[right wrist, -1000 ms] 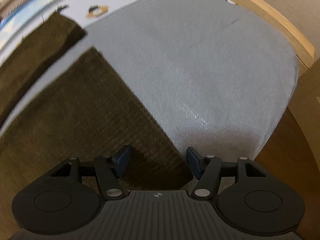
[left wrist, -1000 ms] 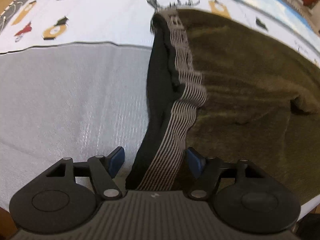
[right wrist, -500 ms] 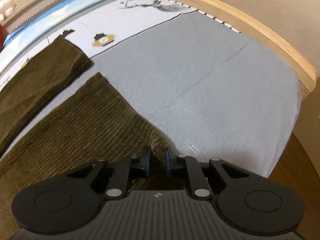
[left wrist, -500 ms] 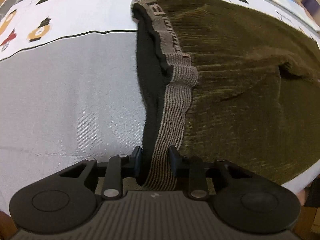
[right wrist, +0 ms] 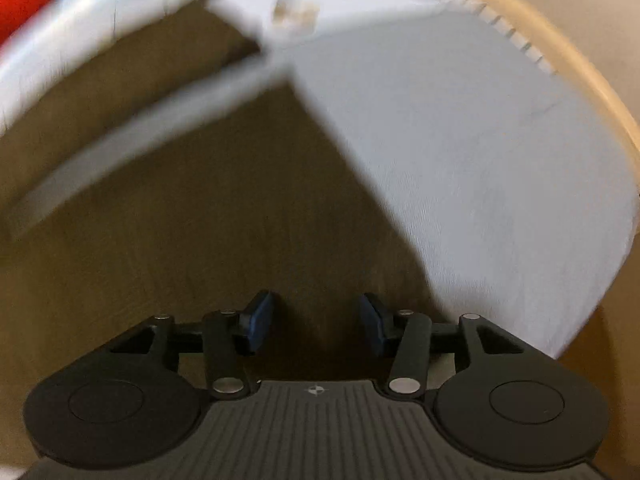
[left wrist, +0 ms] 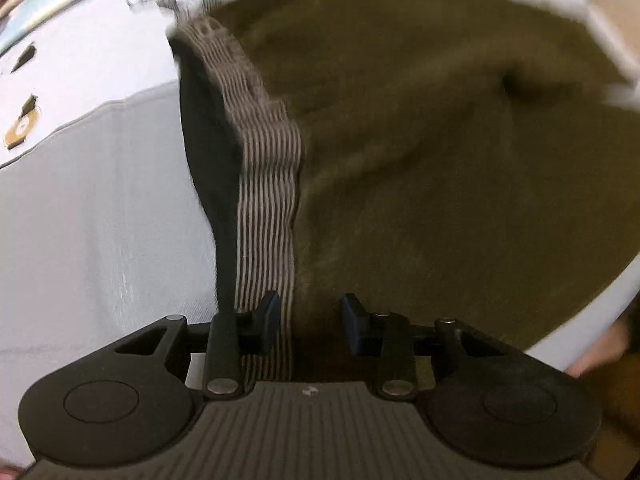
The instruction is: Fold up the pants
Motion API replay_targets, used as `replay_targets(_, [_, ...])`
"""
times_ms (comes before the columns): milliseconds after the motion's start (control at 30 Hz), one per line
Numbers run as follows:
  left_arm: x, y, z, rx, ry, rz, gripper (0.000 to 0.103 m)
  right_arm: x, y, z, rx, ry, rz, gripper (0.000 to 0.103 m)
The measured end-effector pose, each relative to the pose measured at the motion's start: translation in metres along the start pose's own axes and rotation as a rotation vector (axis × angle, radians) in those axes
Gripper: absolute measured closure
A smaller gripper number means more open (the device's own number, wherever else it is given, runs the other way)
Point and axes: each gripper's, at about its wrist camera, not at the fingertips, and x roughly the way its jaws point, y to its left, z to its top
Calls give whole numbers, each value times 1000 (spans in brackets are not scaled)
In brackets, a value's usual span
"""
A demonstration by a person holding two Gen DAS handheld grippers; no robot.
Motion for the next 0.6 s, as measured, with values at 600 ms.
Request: replay_targets(600, [-49,2,46,-187,-298,60,40,-122,75,21,25,-496,206,50])
